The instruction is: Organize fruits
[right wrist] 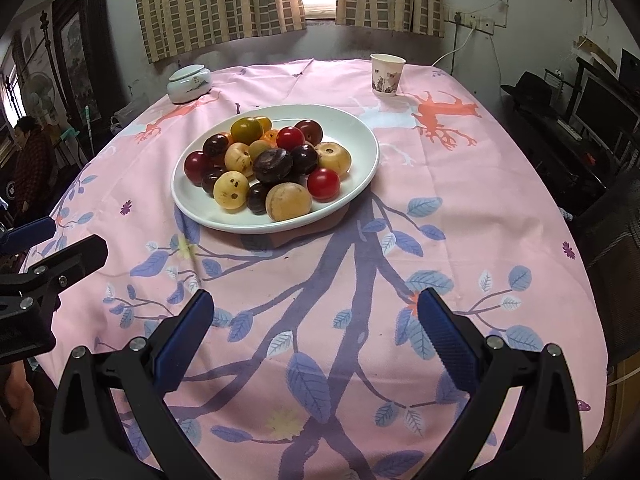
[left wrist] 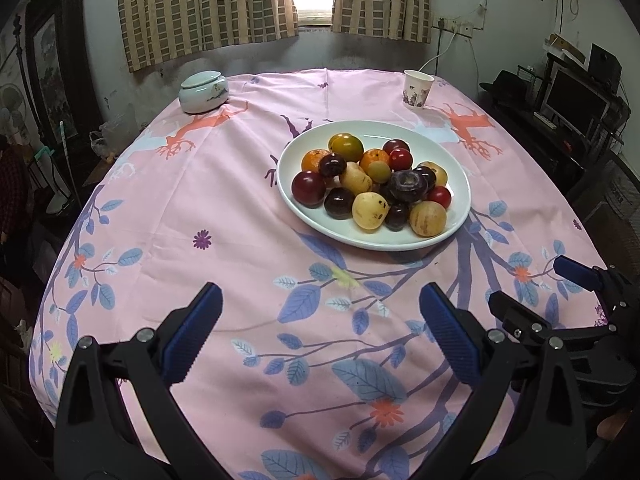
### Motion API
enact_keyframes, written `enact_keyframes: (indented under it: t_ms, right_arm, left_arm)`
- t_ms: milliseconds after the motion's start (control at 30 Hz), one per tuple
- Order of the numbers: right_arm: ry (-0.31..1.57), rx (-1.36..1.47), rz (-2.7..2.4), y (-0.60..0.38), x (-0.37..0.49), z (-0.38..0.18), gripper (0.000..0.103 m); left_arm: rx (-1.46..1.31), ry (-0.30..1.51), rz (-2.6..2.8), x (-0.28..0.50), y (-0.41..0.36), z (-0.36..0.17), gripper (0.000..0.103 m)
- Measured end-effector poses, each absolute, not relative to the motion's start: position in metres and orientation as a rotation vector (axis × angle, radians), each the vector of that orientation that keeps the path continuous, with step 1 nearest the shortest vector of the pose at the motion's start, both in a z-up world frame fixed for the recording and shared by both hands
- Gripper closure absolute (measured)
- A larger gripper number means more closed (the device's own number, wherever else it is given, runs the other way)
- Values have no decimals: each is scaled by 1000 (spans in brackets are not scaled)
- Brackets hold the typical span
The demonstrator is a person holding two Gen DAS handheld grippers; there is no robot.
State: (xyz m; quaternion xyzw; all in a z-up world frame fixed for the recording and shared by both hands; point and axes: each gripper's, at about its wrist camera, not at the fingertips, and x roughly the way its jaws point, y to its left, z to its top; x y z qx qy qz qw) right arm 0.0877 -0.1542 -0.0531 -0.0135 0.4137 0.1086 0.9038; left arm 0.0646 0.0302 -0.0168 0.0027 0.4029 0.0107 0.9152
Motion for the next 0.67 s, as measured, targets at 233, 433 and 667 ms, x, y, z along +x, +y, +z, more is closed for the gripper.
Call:
enact_keyframes:
  t_ms: [233,433,667]
  right_arm:
    - [853,-24,226,-155,87,-53,1]
    - [853,-24,227,-155,87,-53,1]
    - [854,-23,229,-153,86,-52,1]
  left_arm:
    - [13,825,20,64,29,-17,2]
    - [26,817,19,63,27,-16,2]
    - [5,836,10,65,29,-17,2]
